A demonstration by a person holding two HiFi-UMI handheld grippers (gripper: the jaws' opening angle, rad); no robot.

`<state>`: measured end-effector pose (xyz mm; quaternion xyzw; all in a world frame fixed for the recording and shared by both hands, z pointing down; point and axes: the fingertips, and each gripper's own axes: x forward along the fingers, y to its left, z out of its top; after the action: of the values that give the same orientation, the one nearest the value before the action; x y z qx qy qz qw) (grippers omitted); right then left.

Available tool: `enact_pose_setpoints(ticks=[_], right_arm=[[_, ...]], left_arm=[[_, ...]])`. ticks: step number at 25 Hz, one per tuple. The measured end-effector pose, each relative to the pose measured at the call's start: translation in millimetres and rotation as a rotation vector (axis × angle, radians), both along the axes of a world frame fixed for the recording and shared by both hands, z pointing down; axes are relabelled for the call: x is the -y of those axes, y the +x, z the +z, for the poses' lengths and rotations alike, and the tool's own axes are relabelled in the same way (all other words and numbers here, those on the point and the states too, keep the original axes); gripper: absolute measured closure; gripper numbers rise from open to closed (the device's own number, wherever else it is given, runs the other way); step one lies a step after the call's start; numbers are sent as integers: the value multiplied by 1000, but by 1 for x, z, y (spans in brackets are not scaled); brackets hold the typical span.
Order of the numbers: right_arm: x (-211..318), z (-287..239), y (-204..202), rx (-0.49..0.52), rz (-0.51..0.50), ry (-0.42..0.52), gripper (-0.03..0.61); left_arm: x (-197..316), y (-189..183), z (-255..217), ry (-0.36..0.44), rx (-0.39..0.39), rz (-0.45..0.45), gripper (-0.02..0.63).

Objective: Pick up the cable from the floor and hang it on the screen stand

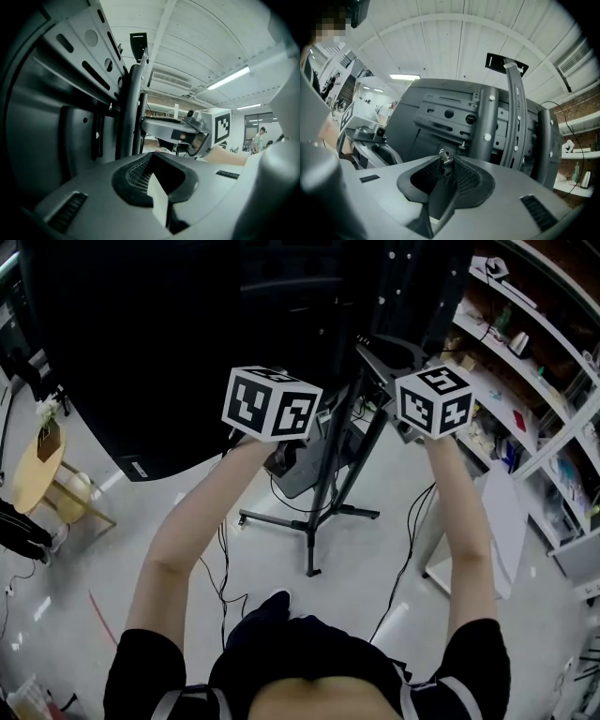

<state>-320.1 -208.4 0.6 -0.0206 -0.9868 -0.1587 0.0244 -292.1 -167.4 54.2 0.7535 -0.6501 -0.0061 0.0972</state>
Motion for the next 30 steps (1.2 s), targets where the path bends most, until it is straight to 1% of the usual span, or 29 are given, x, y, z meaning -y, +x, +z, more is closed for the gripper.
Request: enact_pose_setpoints(ticks=[7, 10, 16, 20, 30], right_arm=[[10, -58, -10, 39, -15, 48, 480], [13, -80, -12, 58, -25, 81, 480], [16, -138, -18, 114, -58, 130, 480], [19, -176, -15, 151, -82, 155, 480], [22, -245, -44, 178, -108, 204, 480]], left_arm=[[19, -15, -62, 87, -7, 0, 611], [26, -14, -82, 117, 16, 8, 611], [38, -17, -129, 182, 39, 22, 611], [43, -12, -157, 215, 57, 31, 611], [46, -48, -208, 259, 63, -49, 611]])
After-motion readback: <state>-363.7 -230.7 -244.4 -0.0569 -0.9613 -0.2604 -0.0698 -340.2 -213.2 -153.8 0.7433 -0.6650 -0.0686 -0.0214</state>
